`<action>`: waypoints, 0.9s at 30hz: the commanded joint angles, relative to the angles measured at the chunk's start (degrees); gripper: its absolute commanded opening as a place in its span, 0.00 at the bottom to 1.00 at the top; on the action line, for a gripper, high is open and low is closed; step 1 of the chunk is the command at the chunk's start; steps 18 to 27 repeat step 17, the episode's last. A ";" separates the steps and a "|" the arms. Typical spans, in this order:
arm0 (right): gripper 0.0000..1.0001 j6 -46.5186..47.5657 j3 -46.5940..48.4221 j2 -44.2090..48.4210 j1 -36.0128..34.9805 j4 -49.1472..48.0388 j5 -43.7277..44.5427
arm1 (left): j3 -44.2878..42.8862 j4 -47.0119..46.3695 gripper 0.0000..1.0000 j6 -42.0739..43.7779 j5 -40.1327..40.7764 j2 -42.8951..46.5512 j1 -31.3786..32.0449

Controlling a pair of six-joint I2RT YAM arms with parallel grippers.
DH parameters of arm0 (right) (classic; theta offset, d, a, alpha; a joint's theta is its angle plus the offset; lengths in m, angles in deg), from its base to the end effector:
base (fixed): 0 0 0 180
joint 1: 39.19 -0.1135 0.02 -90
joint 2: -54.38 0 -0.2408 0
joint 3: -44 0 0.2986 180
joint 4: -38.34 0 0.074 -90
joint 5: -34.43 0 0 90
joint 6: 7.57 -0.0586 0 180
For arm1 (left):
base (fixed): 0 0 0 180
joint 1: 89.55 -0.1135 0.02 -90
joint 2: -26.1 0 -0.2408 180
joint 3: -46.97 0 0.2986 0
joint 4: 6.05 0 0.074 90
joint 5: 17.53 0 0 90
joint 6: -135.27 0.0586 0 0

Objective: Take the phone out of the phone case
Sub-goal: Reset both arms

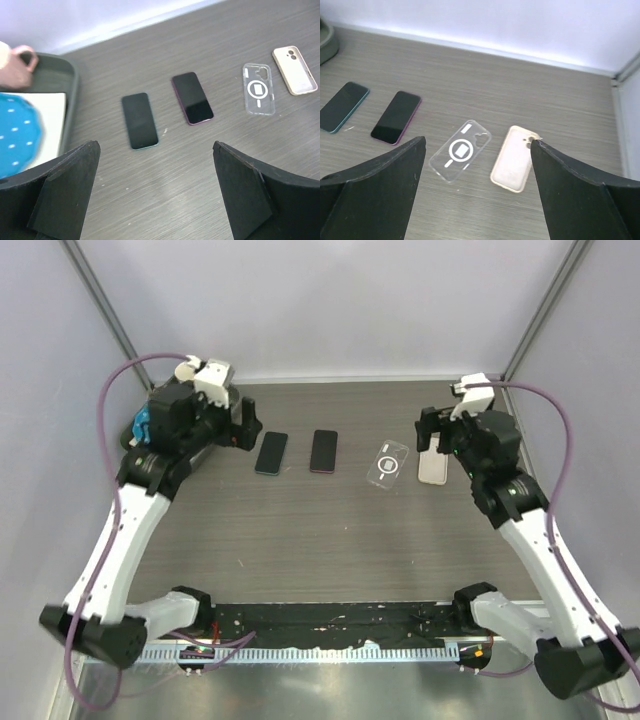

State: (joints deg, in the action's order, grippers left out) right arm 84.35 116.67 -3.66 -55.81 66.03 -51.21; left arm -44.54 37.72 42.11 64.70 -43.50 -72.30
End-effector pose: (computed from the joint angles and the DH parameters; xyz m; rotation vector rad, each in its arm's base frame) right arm 0.2988 0.0845 0.3633 -0.2361 1.7840 0.1149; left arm 0.3182 -0.1071 0.4014 0.3305 1.9385 -0.3667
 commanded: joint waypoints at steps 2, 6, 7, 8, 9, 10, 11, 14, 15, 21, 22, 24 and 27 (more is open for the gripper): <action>0.91 4.94 0.71 9.51 0.01 0.70 17.93 | 6.17 2.18 1.00 7.10 9.32 13.69 -1.87; 0.92 9.77 -3.41 16.18 0.10 -4.91 31.91 | 9.16 6.75 1.00 10.27 11.19 20.11 -4.95; 0.92 10.47 -4.29 17.25 0.01 -5.63 33.33 | 10.21 6.75 1.00 10.63 11.81 21.08 -5.65; 0.93 10.92 -5.08 18.13 0.01 -6.25 35.69 | 12.05 6.84 1.00 10.80 12.77 22.83 -6.00; 0.93 10.83 -6.48 18.92 0.01 -7.30 36.85 | 12.94 6.23 1.00 10.98 13.21 23.28 -6.44; 0.93 10.83 -7.20 20.06 0.01 -7.83 37.99 | 14.60 5.70 1.00 10.89 13.48 23.89 -7.05; 0.93 10.05 -7.81 20.68 0.10 -8.53 39.74 | 15.05 5.26 1.00 10.89 13.57 24.25 -7.32; 0.93 9.95 -9.31 21.83 0.71 -10.38 41.25 | 15.58 4.55 1.00 10.89 13.57 24.43 -7.41; 0.93 9.95 -9.57 22.00 0.80 -10.99 42.21 | 15.41 4.47 1.00 10.89 13.40 24.17 -7.50; 0.98 9.60 -9.40 22.27 1.06 -11.26 43.18 | 15.06 4.47 1.00 10.45 12.69 23.90 -7.41; 0.98 9.60 -9.40 22.27 1.06 -11.26 43.18 | 15.06 4.47 1.00 10.45 12.69 23.90 -7.41; 0.98 9.60 -9.40 22.27 1.06 -11.26 43.18 | 15.06 4.47 1.00 10.45 12.69 23.90 -7.41; 0.98 9.60 -9.40 22.27 1.06 -11.26 43.18 | 15.06 4.47 1.00 10.45 12.69 23.90 -7.41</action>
